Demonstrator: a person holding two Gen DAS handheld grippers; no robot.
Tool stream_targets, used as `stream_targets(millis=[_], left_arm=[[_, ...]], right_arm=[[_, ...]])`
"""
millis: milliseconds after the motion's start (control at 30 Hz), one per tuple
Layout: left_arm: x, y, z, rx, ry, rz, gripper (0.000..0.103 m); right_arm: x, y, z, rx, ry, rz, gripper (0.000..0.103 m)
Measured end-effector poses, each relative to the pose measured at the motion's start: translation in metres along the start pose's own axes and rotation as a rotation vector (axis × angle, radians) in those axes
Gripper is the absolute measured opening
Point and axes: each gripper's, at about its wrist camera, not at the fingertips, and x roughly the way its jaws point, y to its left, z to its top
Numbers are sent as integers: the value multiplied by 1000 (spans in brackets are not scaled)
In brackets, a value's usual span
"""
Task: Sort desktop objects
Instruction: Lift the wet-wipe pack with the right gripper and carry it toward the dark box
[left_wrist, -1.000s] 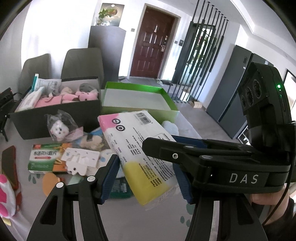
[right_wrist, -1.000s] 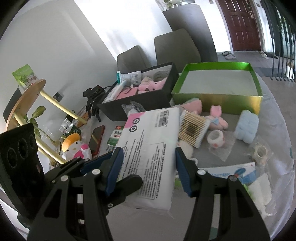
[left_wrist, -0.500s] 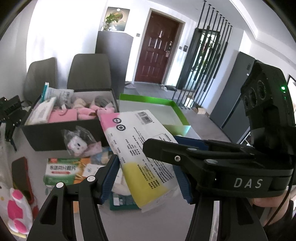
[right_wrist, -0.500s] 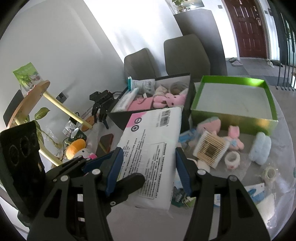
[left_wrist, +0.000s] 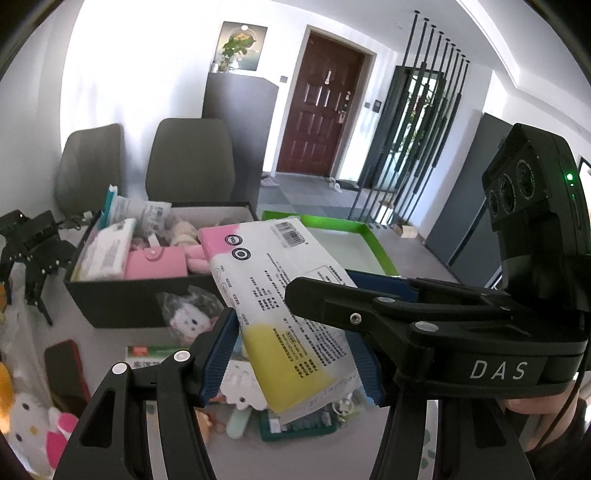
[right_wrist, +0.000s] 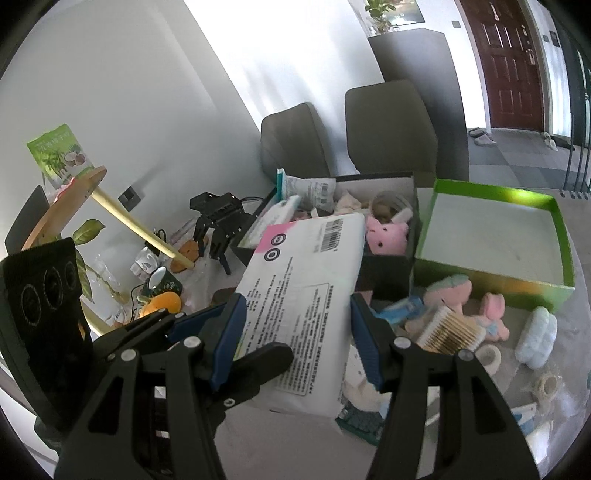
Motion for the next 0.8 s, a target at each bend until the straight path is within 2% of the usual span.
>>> stream_targets(millis=[800], left_arm=[[32,85,57,-16,12,53,59]], right_arm=[[86,23,66,-11,9,38,58]])
